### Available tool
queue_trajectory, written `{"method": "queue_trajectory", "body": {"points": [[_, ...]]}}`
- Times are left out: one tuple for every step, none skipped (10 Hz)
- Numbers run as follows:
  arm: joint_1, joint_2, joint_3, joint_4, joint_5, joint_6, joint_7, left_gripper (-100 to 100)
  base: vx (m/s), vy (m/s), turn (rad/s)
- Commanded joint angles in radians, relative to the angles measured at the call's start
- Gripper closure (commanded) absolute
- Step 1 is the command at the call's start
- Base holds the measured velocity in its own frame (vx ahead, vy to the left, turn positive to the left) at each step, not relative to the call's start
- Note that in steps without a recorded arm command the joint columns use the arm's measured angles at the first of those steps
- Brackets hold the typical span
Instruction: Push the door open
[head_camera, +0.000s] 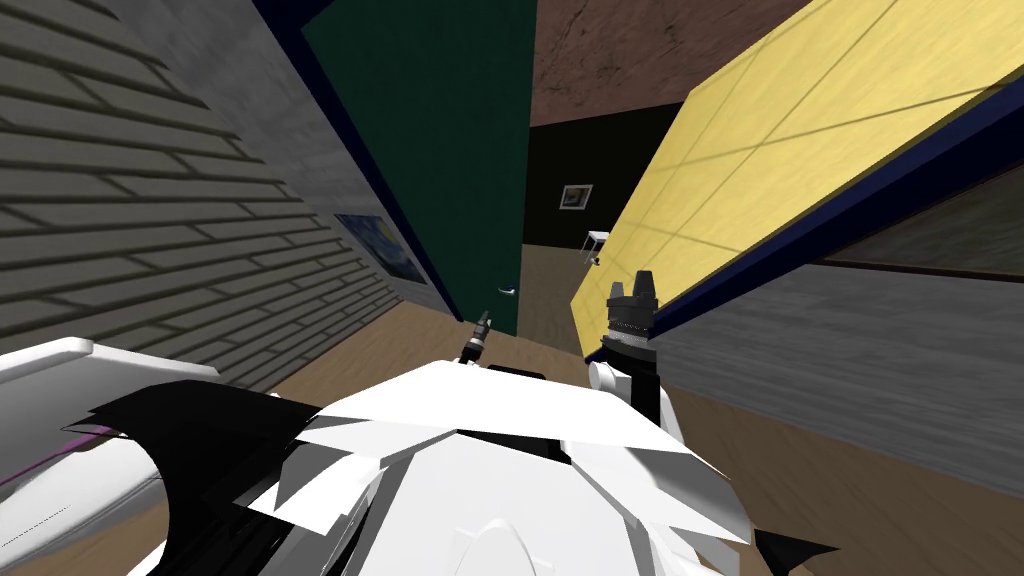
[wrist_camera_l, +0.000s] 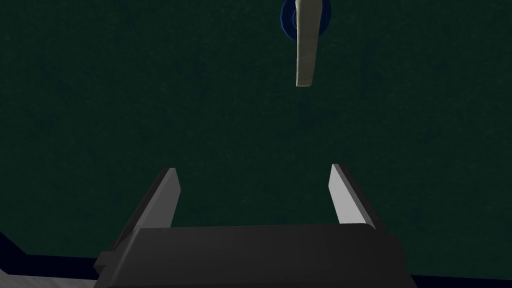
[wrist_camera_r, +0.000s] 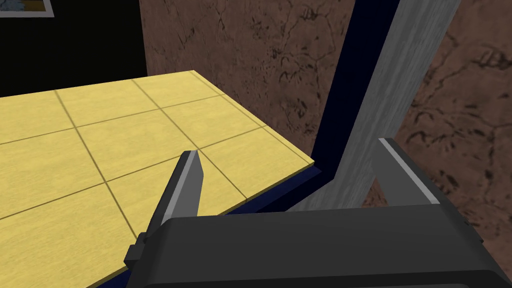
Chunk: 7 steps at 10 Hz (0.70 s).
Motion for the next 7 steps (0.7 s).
{"method": "queue_trajectory", "body": {"points": [[-0.008,-0.004,-0.002,0.029,0.0,-0.008,0.0,-100,0.101,0.001,-0.033],[-0.017,-0.007,-0.004,0.058,0.0,-0.014,0.001,-100,0.121,0.002,-0.039],[-0.021,-0.009,-0.006,0.072,0.0,-0.017,0.001,-100,0.122,0.002,-0.05],[-0.024,-0.01,-0.007,0.084,-0.001,-0.02,0.001,-100,0.112,-0.002,-0.027],[-0.031,-0.014,-0.009,0.107,-0.001,-0.025,0.002,-100,0.12,0.016,-0.031],[-0.038,-0.017,-0.011,0.131,-0.001,-0.03,0.003,-100,0.157,0.02,-0.051],[-0.042,-0.02,-0.012,0.147,-0.001,-0.033,0.003,-100,0.185,-0.003,-0.044]]}}
